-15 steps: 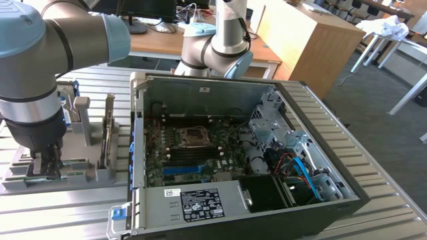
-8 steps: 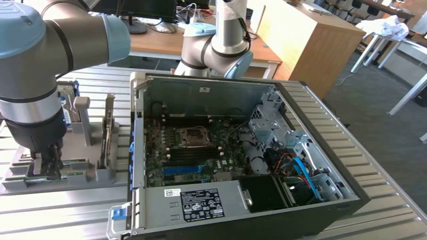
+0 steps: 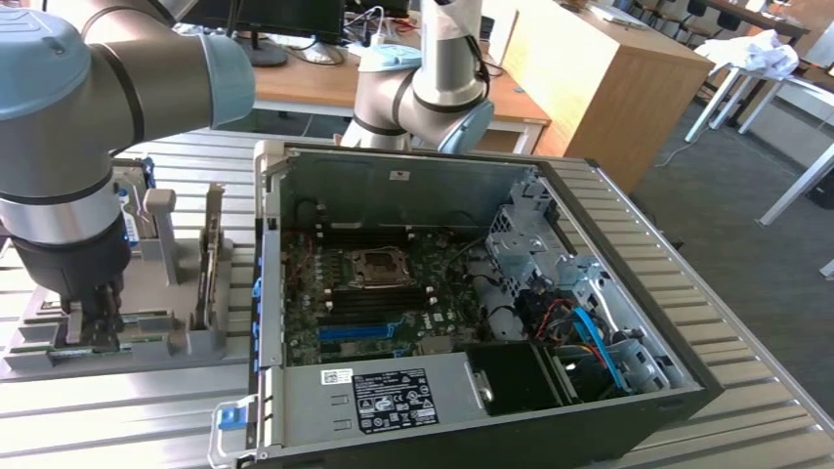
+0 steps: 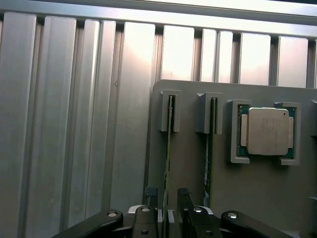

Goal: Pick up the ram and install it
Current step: 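Pick up the ram and move it above insertion slot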

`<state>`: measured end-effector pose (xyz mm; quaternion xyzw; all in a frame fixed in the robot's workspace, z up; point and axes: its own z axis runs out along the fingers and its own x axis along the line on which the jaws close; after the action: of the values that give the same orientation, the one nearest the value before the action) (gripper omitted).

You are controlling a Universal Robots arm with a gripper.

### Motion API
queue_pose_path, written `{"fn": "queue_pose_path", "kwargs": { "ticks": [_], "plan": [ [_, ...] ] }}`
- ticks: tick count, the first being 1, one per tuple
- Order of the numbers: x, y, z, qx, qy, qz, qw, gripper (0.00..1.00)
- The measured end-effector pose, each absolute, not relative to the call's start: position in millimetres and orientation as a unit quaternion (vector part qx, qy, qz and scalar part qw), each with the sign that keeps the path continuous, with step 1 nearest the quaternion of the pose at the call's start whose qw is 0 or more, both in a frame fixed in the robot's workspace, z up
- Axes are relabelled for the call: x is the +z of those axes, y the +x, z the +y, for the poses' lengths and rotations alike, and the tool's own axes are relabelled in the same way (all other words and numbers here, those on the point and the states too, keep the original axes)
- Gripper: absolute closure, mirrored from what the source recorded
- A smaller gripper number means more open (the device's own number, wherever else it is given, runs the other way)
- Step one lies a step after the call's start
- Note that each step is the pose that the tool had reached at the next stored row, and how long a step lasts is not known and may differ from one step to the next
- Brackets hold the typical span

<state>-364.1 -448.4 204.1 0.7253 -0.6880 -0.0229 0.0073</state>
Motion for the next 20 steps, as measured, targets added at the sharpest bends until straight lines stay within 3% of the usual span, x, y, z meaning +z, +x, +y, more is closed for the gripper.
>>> {"fn": "queue_pose_path", "kwargs": {
  "ticks": [16,20],
  "plan": [
    [202.6,-364.1,-448.4,-0.023,0.725,-0.688,0.007,0.70],
    [202.6,-364.1,-448.4,-0.023,0.725,-0.688,0.007,0.78]
  ]
}}
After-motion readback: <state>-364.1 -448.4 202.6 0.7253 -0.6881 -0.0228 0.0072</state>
